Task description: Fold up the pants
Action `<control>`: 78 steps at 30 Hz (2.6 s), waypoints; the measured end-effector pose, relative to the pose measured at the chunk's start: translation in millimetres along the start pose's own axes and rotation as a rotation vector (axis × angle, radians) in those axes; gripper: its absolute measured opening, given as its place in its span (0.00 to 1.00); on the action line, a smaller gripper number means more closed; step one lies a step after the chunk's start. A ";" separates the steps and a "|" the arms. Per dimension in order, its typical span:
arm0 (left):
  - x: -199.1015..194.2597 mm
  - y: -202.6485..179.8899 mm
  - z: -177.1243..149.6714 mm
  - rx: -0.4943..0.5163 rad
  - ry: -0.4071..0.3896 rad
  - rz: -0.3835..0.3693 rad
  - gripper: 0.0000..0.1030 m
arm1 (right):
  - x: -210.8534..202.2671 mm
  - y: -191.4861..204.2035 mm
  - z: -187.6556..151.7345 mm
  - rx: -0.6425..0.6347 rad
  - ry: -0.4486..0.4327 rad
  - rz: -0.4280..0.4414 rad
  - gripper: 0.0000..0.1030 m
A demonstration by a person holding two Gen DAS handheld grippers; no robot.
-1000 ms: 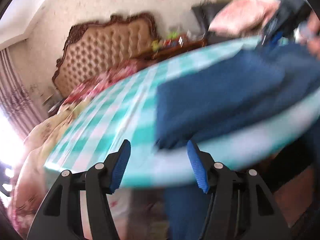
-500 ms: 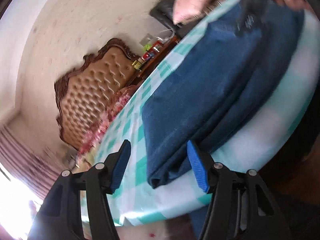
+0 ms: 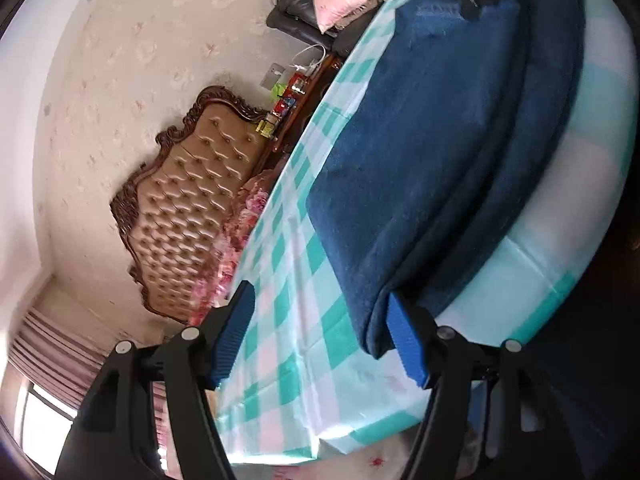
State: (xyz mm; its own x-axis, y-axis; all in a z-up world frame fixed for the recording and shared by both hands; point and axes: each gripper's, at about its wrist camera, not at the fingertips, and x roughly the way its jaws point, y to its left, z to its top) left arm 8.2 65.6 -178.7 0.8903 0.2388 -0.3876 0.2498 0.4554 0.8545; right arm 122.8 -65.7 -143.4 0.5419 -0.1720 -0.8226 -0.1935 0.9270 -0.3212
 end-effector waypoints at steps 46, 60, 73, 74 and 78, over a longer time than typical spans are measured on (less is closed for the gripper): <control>141.5 65.6 130.9 -0.869 0.148 -0.712 0.05 | -14.8 -59.1 -30.6 0.268 -0.029 0.271 0.33; 91.1 67.3 34.6 -0.985 0.259 -0.627 0.07 | 30.4 -57.5 27.0 0.249 -0.043 0.184 0.30; 91.4 78.3 19.1 -1.006 0.275 -0.635 0.17 | 31.3 -56.5 32.4 0.248 -0.022 0.159 0.30; 92.7 76.9 16.8 -0.999 0.284 -0.637 0.17 | 27.8 -57.7 32.4 0.260 -0.017 0.154 0.30; 90.6 78.0 13.7 -0.997 0.292 -0.637 0.20 | 0.0 -57.0 25.2 0.279 -0.066 0.129 0.32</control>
State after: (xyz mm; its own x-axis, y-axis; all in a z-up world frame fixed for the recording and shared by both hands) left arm 113.6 110.9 -142.5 0.5639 -0.1423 -0.8135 0.0948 0.9897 -0.1075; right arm 154.4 -110.1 -113.3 0.5811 -0.0332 -0.8132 -0.0375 0.9970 -0.0675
